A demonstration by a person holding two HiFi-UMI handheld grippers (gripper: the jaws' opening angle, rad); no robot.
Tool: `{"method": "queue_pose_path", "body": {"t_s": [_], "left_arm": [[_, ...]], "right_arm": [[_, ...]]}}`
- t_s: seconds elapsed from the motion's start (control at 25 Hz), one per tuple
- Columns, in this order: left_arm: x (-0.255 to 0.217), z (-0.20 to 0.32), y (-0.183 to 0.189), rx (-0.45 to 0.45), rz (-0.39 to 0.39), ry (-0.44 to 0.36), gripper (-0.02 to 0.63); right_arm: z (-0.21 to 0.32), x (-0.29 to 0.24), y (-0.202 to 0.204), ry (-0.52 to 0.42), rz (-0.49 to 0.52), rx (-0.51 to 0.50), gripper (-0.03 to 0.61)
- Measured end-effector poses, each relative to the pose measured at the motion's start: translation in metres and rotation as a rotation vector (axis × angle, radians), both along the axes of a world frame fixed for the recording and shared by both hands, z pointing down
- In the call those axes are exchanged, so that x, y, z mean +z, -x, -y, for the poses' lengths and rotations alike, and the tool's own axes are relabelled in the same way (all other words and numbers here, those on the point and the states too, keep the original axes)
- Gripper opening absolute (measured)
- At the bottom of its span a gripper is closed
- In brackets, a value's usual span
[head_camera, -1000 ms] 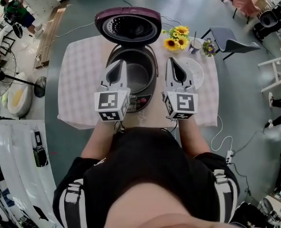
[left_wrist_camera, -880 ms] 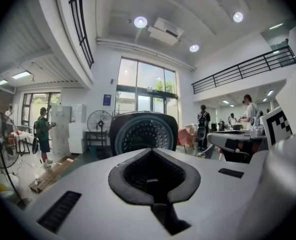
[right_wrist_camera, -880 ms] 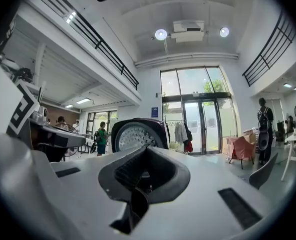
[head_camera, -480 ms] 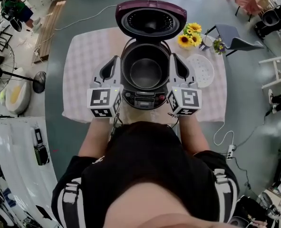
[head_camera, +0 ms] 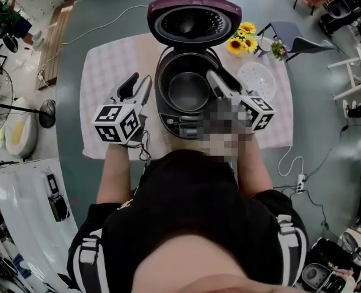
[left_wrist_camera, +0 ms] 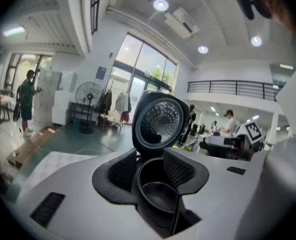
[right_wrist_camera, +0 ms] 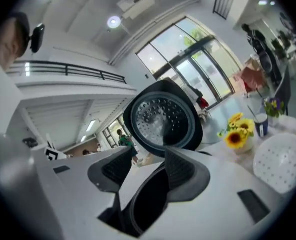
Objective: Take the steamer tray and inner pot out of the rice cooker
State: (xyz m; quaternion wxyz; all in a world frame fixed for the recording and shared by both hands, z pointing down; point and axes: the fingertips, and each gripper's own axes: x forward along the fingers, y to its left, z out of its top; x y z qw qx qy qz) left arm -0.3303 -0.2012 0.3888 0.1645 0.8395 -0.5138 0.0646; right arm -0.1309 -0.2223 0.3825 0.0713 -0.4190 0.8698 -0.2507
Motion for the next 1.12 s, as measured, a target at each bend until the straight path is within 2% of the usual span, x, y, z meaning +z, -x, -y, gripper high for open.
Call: {"method": "queue_pose_path", "body": {"t_s": [0.08, 0.24, 0.36, 0.48, 0.8, 0.92, 1.04, 1.12], "left_arm": [[0.003, 0.003, 0.009, -0.004, -0.107, 0.037, 0.179], [0.019, 0.009, 0.023, -0.007, -0.254, 0.14, 0.193], [0.031, 0.011, 0.025, 0.027, -0.395, 0.241, 0.198], [0.038, 0.01, 0.025, 0.058, -0.545, 0.34, 0.209], [0.066, 0.004, 0.031, 0.074, -0.726, 0.514, 0.221], [0.075, 0.001, 0.026, 0.104, -0.787, 0.56, 0.224], [0.087, -0.002, 0.022, 0.098, -0.875, 0.636, 0.222], [0.088, 0.0, 0.016, 0.126, -0.92, 0.645, 0.222]], "right_arm": [[0.002, 0.008, -0.003, 0.087, 0.088, -0.004, 0.217], [0.01, 0.023, -0.014, 0.226, 0.24, 0.003, 0.264], [0.015, 0.03, -0.012, 0.273, 0.312, -0.042, 0.281], [0.016, 0.037, -0.007, 0.308, 0.33, -0.1, 0.288], [0.011, 0.073, -0.002, 0.508, 0.409, -0.199, 0.288], [0.009, 0.08, -0.004, 0.546, 0.408, -0.214, 0.287], [0.008, 0.08, -0.008, 0.566, 0.426, -0.217, 0.285], [0.008, 0.079, -0.012, 0.57, 0.44, -0.213, 0.285]]}}
